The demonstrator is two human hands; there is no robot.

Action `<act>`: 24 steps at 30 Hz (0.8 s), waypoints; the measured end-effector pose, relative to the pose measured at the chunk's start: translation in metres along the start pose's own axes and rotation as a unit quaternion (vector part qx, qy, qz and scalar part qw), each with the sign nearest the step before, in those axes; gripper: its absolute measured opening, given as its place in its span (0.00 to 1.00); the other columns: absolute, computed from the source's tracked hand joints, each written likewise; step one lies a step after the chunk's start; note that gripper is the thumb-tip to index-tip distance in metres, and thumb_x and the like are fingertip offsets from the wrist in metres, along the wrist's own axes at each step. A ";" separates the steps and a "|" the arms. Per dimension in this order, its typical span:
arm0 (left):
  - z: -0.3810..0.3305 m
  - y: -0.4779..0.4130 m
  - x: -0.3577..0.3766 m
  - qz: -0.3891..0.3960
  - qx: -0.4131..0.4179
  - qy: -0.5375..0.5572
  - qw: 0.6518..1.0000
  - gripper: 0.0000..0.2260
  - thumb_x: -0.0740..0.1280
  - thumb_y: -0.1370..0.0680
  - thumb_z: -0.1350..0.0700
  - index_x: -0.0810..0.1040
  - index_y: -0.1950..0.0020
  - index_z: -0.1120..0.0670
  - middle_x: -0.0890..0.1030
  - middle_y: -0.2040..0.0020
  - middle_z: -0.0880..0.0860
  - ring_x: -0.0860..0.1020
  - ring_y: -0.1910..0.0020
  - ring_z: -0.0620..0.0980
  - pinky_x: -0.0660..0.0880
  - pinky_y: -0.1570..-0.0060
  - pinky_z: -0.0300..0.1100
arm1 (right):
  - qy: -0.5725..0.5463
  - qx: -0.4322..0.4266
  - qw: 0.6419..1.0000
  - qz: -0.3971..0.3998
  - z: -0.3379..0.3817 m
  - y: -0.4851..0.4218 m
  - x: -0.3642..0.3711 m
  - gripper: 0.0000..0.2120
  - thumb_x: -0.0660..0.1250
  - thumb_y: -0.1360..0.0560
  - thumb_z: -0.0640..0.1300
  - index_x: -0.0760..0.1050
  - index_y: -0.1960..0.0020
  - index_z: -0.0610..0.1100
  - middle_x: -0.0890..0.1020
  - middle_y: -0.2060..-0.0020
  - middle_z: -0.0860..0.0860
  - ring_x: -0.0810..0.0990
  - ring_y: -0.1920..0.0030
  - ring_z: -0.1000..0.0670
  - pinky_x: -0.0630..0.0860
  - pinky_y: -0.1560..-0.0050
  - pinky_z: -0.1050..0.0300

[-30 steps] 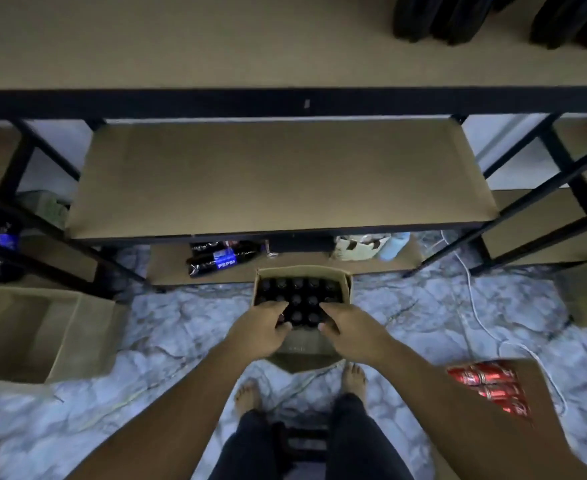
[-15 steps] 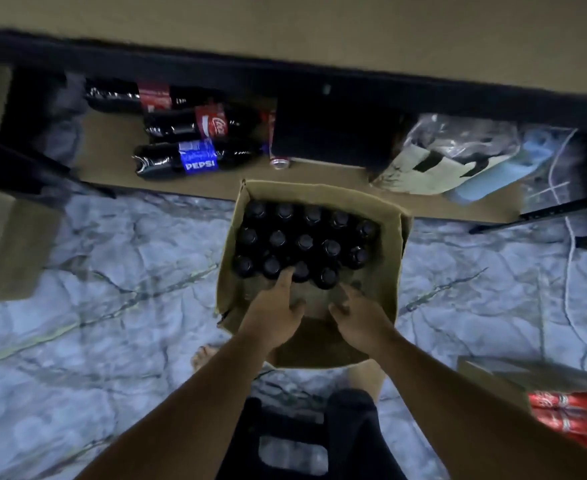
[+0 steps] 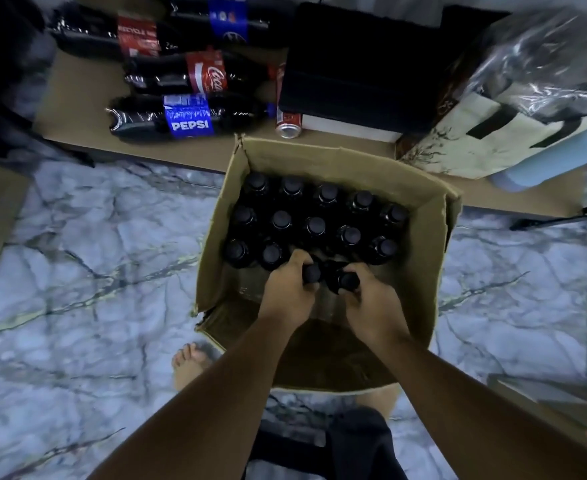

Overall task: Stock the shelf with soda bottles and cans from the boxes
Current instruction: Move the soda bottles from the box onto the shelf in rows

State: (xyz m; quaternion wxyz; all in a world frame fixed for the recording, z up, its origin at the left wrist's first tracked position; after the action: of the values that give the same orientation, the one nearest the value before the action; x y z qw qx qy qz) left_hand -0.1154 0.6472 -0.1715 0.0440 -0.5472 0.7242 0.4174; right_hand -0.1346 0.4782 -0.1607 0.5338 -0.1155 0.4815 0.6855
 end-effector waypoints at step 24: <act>-0.314 0.301 -0.341 -0.157 0.276 -0.019 0.948 0.15 0.73 0.24 0.59 0.76 0.43 0.42 0.72 0.58 0.38 0.73 0.59 0.43 0.67 0.59 0.30 | -0.074 -0.240 0.952 -0.174 0.313 0.287 -0.351 0.10 0.66 0.22 0.59 0.74 0.41 0.60 0.77 0.58 0.59 0.74 0.51 0.58 0.71 0.53 0.64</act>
State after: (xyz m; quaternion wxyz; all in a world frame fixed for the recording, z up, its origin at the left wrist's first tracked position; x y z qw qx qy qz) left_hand -0.1060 0.7155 0.3765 0.2722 -0.6120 0.7152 0.1996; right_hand -0.1234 0.5152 0.3893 0.6354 -0.2714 0.2341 0.6840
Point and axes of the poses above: each hand's wrist, its own y-axis away from the middle knuckle, its own x-axis out of the palm, z = x × y, the point moved 5 cm from there along -y, towards the middle knuckle
